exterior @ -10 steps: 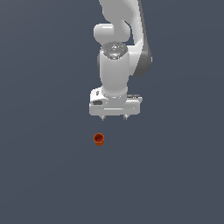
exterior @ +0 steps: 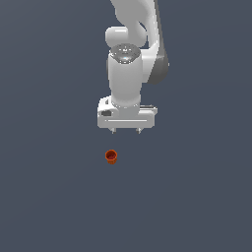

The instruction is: Pick up the object and move it to a goal position.

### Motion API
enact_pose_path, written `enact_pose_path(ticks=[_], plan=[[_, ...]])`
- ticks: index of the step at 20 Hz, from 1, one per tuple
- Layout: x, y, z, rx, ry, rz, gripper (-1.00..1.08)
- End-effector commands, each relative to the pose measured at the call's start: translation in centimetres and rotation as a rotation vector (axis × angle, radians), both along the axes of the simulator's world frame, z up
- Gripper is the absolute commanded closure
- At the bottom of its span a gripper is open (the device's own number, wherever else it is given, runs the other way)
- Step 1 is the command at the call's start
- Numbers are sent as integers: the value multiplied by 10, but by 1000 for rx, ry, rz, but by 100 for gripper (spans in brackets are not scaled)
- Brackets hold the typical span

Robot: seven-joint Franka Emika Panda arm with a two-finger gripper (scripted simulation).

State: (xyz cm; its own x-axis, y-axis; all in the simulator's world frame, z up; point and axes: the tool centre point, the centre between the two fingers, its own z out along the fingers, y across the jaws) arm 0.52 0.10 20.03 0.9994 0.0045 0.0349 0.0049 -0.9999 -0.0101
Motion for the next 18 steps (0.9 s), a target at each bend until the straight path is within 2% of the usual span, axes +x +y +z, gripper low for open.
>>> enact_pose_path(ticks=[1,10,18], plan=[[-1,-3,1,-2,3,-5,-92],[0,-3,-1,-1,3,-16,-92],[10,-15,-21,5,11,-131,-92]])
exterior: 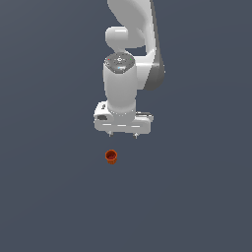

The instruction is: Pick up the object and move it to a goal position.

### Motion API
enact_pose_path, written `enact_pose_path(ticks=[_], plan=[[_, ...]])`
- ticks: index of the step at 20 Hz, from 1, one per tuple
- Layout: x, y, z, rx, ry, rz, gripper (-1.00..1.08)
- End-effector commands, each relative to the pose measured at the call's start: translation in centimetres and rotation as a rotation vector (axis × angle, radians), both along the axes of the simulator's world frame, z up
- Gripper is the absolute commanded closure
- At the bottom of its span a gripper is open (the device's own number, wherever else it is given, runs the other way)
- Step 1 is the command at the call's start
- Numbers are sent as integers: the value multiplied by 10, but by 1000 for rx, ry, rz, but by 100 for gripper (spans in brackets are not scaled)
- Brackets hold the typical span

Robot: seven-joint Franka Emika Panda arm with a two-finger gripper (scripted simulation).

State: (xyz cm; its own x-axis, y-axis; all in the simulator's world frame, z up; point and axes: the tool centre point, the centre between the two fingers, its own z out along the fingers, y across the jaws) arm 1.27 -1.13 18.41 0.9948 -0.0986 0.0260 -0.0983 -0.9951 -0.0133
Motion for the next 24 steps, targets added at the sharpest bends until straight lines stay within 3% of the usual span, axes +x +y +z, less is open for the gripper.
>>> enact_pose_path(ticks=[1,14,24], plan=[[4,-5,-9,2,4,-50,-92],[24,-45,-75,1,25,-397,-92],[28,-58,-96,-4,29,-501,-92]])
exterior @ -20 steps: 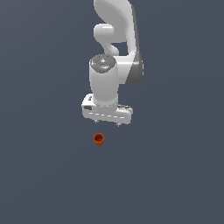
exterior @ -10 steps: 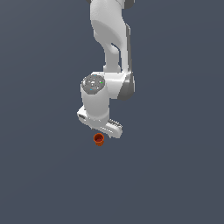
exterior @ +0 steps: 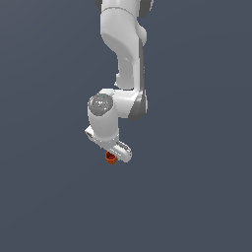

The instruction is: Pick up the object and move it to a goal position.

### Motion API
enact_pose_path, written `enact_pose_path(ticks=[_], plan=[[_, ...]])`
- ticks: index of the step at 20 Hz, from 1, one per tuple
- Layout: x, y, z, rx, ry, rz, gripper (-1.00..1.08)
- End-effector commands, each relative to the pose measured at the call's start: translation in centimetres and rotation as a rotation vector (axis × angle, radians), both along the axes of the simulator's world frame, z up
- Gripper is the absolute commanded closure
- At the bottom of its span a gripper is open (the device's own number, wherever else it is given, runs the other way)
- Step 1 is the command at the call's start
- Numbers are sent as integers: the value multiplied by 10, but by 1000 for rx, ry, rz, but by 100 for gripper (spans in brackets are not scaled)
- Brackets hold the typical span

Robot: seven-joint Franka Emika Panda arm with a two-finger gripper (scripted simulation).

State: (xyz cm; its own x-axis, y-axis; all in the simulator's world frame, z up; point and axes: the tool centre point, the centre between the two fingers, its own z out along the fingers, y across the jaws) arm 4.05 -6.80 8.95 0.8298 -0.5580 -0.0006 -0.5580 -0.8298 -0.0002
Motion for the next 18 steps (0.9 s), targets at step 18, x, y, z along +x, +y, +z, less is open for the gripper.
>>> enact_pose_path(ticks=[18], plan=[[0,-1,-52,0,0,-9,-92]])
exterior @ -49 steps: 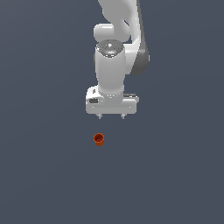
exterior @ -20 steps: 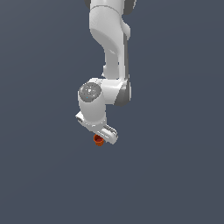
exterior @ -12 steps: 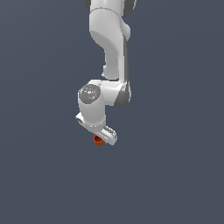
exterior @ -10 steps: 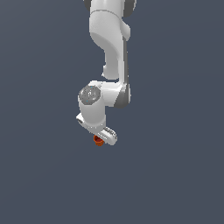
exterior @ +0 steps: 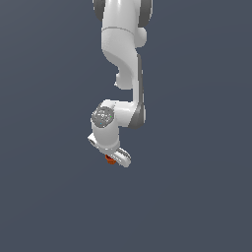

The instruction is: Pick up the object and move it to a goal position.

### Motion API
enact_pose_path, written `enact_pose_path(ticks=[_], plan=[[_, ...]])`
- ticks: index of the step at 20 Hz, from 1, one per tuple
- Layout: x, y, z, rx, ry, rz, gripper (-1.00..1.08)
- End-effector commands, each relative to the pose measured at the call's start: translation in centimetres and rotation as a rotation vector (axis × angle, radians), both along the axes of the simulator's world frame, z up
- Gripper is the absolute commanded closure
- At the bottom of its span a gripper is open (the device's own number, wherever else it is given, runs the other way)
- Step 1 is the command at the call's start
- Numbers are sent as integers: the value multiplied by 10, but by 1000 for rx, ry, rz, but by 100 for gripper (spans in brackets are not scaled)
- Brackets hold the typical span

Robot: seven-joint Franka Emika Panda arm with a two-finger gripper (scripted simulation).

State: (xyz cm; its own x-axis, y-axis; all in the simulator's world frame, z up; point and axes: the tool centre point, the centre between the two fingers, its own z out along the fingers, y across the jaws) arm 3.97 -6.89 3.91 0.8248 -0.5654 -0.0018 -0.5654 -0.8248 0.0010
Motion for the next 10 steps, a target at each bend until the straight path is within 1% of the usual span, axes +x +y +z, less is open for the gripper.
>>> enact_pose_path(ticks=[1,2,10], plan=[[1,0,-1,0,-2,0,-92],[1,0,-1,0,-2,0,108],[1,0,-1,0,-2,0,108]])
